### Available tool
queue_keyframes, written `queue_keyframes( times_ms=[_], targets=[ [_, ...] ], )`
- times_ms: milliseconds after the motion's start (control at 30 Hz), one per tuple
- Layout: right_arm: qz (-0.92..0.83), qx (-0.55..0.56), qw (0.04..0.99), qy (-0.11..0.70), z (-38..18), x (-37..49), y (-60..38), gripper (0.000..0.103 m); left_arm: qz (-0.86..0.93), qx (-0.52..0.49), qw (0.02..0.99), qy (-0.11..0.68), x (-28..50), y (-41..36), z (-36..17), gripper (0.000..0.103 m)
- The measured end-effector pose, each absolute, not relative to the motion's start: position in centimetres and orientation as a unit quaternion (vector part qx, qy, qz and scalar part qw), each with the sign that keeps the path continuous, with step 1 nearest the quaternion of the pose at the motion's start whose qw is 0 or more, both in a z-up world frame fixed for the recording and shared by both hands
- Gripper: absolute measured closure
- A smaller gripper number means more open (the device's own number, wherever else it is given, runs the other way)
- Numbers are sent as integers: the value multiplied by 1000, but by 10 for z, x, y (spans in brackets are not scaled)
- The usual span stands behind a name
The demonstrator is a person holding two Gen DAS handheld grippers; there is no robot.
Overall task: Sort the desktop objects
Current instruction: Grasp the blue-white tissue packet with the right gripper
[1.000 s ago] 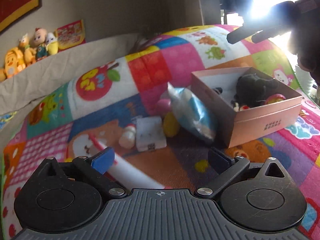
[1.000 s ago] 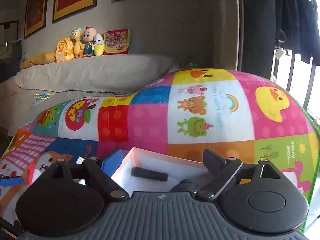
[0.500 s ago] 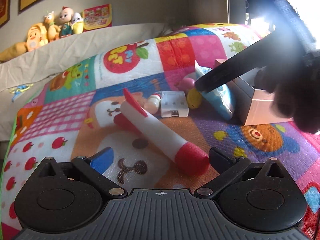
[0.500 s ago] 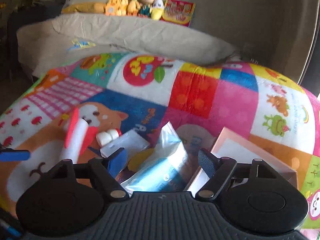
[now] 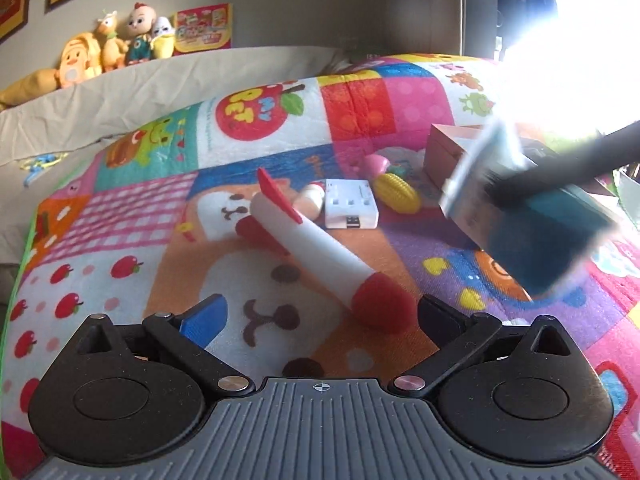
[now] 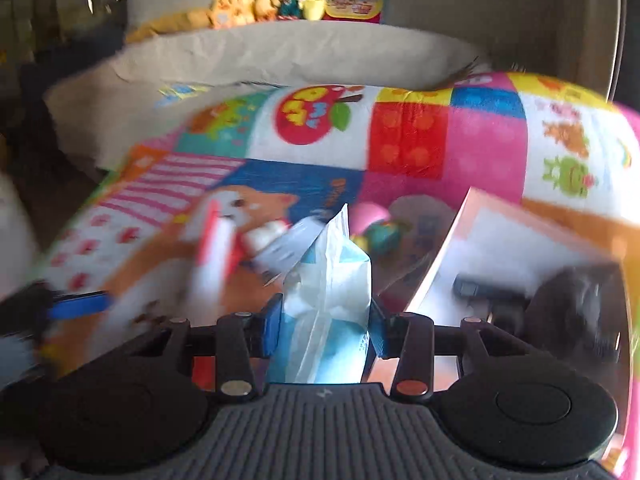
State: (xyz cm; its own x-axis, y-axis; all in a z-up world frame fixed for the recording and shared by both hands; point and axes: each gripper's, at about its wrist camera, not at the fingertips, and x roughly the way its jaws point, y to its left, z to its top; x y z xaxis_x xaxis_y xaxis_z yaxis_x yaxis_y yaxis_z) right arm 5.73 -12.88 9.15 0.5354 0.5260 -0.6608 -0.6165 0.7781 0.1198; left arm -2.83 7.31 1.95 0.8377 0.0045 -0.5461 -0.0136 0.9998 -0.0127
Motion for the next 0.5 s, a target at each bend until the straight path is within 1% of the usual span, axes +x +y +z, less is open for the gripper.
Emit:
queue_keyframes(
  times_ms=[100,200,267,333,367,400,433,500],
  targets=[
    [352,2,852,387,81,35,-166,60,-19,-10,957,288,-27,62,22,0],
    [336,28,853,397,60,19,-197,59,-45,38,954,295,-25,40,21,0],
    [304,37,871,383,50,12,-216,55,-45,80,948,303,-20,29,17,0],
    [266,38,896,354,49,7,-232,47,-30,112,941,317,-13,26,12,0],
    [247,34,906,341,49,5,-239,47,-20,119,939,323,-9,28,11,0],
    [235,35,914,329,50,3,-245,45,-15,116,940,322,-6,31,13,0],
    [224,44,920,318,50,2,-253,39,-17,109,942,315,-4,32,18,0],
    [209,68,928,302,48,4,-267,35,-36,85,953,287,-1,35,34,0]
  ],
)
